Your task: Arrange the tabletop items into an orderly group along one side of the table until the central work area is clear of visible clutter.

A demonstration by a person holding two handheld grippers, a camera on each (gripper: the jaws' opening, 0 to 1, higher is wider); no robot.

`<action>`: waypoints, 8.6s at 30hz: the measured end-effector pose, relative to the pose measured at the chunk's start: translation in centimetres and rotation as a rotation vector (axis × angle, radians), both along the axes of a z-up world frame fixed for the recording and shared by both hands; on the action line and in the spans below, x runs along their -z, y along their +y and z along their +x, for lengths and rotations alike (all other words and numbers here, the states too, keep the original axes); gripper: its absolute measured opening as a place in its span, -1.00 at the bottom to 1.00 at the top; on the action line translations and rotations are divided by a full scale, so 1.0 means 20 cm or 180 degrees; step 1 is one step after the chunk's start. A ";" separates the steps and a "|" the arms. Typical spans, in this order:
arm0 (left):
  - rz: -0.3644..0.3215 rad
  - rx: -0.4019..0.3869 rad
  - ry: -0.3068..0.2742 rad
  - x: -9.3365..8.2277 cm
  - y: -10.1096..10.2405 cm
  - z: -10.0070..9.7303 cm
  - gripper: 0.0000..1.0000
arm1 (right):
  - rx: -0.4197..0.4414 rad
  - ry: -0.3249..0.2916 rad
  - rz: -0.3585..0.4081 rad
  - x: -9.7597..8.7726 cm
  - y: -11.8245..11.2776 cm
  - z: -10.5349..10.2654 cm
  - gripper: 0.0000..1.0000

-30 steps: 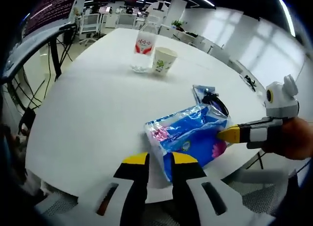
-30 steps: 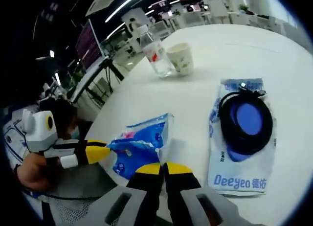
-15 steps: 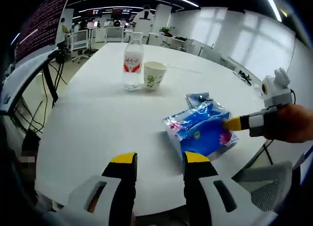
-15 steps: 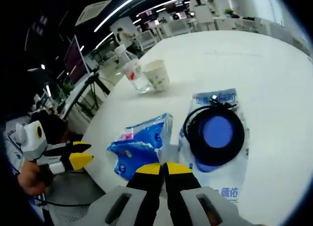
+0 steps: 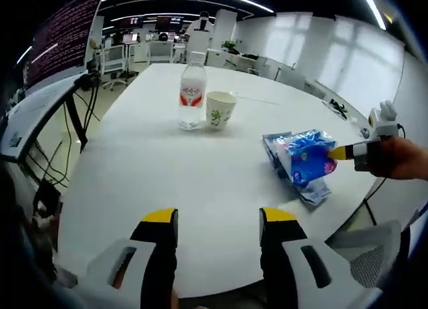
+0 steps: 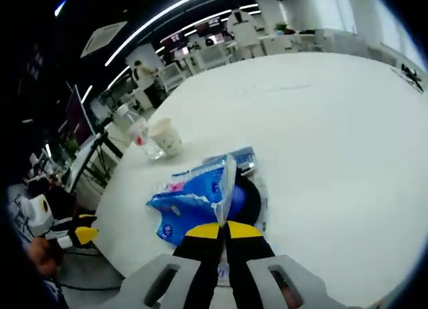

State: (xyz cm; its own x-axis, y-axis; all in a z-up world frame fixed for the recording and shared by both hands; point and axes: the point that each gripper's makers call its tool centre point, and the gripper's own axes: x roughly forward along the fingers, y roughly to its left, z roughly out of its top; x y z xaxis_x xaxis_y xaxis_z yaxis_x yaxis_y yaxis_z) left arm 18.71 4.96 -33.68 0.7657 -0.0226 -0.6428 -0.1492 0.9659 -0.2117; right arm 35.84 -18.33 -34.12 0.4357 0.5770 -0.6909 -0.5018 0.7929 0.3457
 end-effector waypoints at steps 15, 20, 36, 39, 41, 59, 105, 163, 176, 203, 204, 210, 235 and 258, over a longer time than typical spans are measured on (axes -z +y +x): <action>0.0061 0.0142 -0.0048 -0.03 -0.01 -0.02 0.05 | 0.0309 0.0011 -0.0019 0.00 -0.24 0.16 -1.00; 0.0078 0.0131 -0.0023 -0.02 -0.02 -0.04 0.05 | 0.0341 0.0014 0.0001 0.01 -0.25 0.20 -1.00; 0.0080 0.0020 -0.0012 -0.04 -0.04 -0.08 0.05 | 0.0257 0.0037 0.0011 0.02 -0.21 0.29 -1.00; 0.0086 -0.0005 -0.0013 -0.04 -0.04 -0.08 0.05 | 0.0224 0.0041 0.0000 0.03 -0.20 0.34 -1.00; 0.0093 -0.0023 -0.0020 -0.05 -0.04 -0.09 0.05 | 0.0214 0.0045 -0.0005 0.03 -0.19 0.36 -1.00; 0.0080 -0.0225 -0.0082 -0.07 -0.04 -0.11 0.05 | 0.0073 0.0057 -0.0046 0.06 -0.13 0.47 -1.00; 0.0038 -0.0346 0.0008 -0.05 -0.07 -0.19 0.03 | -0.0246 0.0273 -0.0001 0.24 0.44 0.76 -1.00; 0.0073 -0.0216 0.0047 -0.05 -0.09 -0.14 0.02 | -0.0054 0.0440 0.0199 0.27 0.48 0.74 -0.88; 0.0042 -0.0129 0.0022 -0.05 -0.11 -0.12 0.00 | 0.0032 0.0414 0.0200 0.26 0.41 0.72 -0.86; 0.0012 -0.0041 -0.0027 -0.05 -0.10 -0.13 -0.02 | 0.0085 0.0368 0.0186 0.25 0.29 0.63 -0.87; 0.0011 -0.0034 -0.0030 -0.06 -0.11 -0.13 -0.02 | 0.0082 0.0369 0.0182 0.25 0.29 0.62 -0.86; 0.0005 0.0009 -0.0046 -0.06 -0.12 -0.11 -0.02 | 0.0097 0.0372 0.0179 0.23 0.26 0.59 -0.86; -0.0039 0.0191 -0.0040 -0.03 -0.16 -0.06 -0.02 | 0.0082 0.0310 0.0207 0.22 0.12 0.35 -0.84; -0.0035 0.0455 -0.0046 -0.03 -0.26 0.01 -0.03 | -0.0009 0.0274 0.0177 0.22 0.03 0.13 -0.72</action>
State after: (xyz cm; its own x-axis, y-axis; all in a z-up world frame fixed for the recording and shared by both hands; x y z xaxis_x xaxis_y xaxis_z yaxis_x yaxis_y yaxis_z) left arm 18.83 -0.21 -33.17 0.7634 -0.1390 -0.6308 -0.0073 0.9747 -0.2235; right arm 38.39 -17.76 -38.54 0.3743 0.6167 -0.6925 -0.4706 0.7698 0.4312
